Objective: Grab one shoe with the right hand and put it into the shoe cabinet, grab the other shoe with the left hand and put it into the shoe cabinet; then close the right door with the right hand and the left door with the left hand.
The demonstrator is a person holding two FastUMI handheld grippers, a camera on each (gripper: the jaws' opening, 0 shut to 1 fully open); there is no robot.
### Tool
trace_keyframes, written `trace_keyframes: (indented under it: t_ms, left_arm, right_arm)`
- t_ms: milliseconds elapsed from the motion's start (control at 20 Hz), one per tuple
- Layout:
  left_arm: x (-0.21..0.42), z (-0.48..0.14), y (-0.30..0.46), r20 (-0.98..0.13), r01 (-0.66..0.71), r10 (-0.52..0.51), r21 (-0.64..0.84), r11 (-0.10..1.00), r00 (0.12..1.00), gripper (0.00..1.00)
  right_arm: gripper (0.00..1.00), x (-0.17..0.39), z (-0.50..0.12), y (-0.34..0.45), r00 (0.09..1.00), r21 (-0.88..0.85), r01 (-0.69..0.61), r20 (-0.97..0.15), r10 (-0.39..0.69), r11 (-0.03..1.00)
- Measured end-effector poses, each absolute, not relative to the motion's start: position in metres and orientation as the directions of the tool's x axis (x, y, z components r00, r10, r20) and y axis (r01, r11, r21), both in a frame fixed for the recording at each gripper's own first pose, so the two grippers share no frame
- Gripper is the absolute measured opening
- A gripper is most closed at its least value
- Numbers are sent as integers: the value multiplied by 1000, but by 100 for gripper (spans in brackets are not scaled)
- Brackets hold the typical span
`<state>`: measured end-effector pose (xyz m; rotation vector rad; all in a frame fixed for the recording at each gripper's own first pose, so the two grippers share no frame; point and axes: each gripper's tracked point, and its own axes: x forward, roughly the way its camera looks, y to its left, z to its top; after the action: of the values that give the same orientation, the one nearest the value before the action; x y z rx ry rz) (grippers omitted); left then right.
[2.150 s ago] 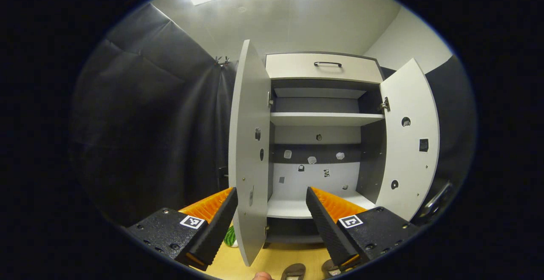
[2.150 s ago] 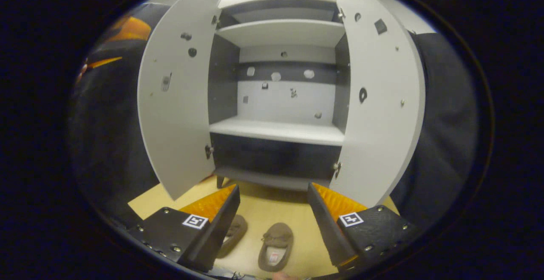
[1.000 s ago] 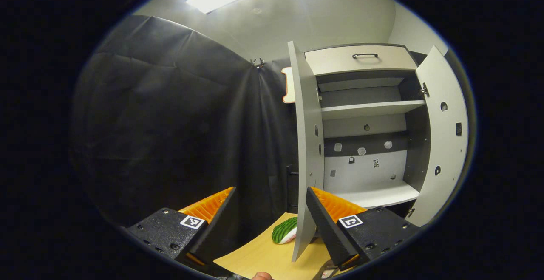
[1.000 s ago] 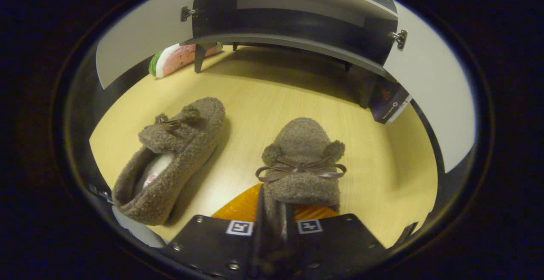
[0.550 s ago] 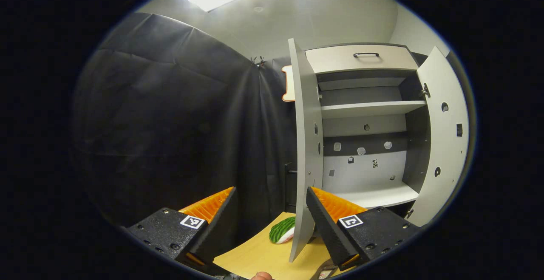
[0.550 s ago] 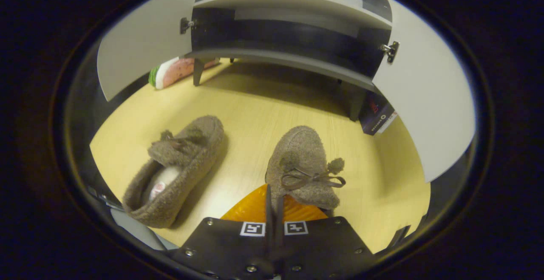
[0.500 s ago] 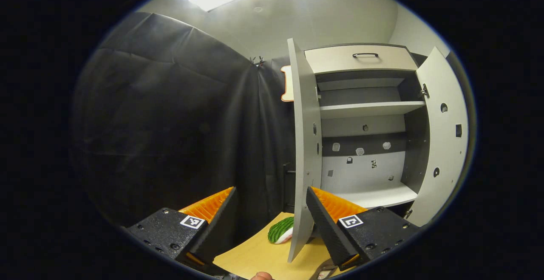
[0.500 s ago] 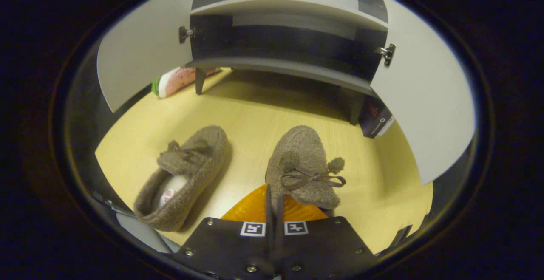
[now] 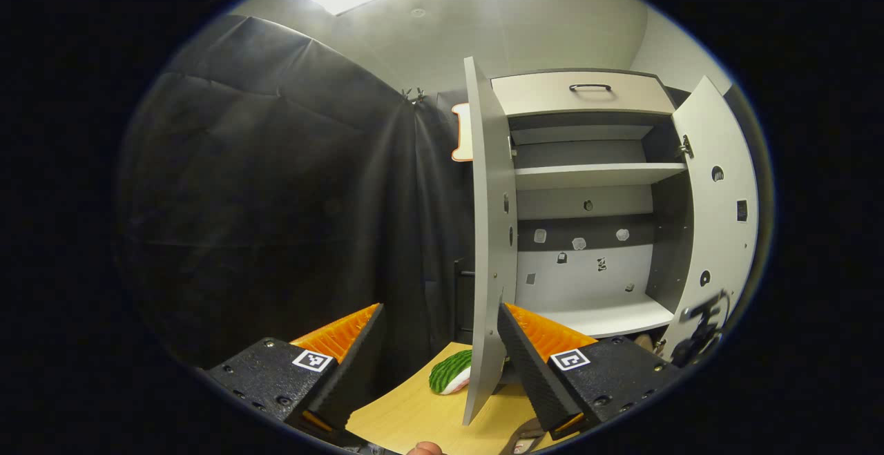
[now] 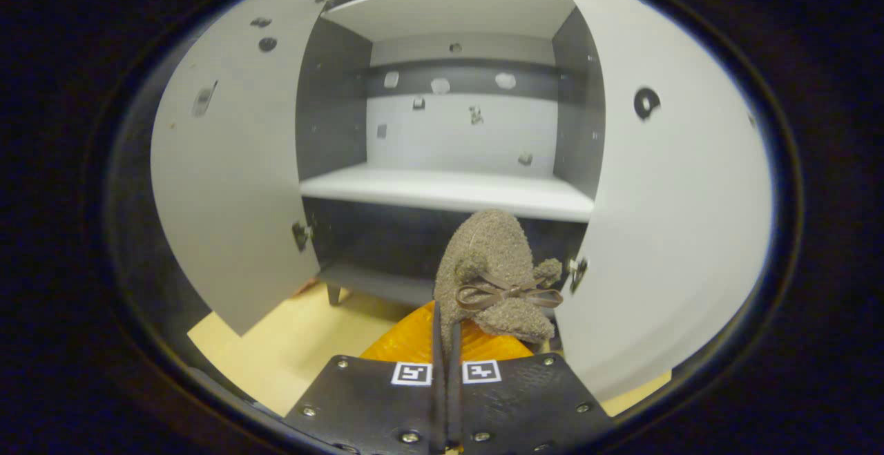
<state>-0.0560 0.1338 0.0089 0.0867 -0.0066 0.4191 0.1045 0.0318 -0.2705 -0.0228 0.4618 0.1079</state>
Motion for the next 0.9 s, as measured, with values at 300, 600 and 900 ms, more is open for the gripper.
trace_keyframes:
  t_ms: [300, 600, 900]
  left_arm:
    - [-67, -2, 155, 14, -471, 471, 61, 880, 882, 99]
    - [-86, -14, 181, 5, -563, 564, 67, 824, 826, 97]
    - [-102, -26, 205, -22, -649, 652, 70, 757, 758, 98]
  right_arm:
    - [2, 226, -188, 25, 954, -44, -107, -286, 90, 993]
    - [0, 327, -193, 17, 943, -55, -64, -330, 43, 996]
    - [2, 377, -242, 12, 896, -31, -22, -444, 6, 999]
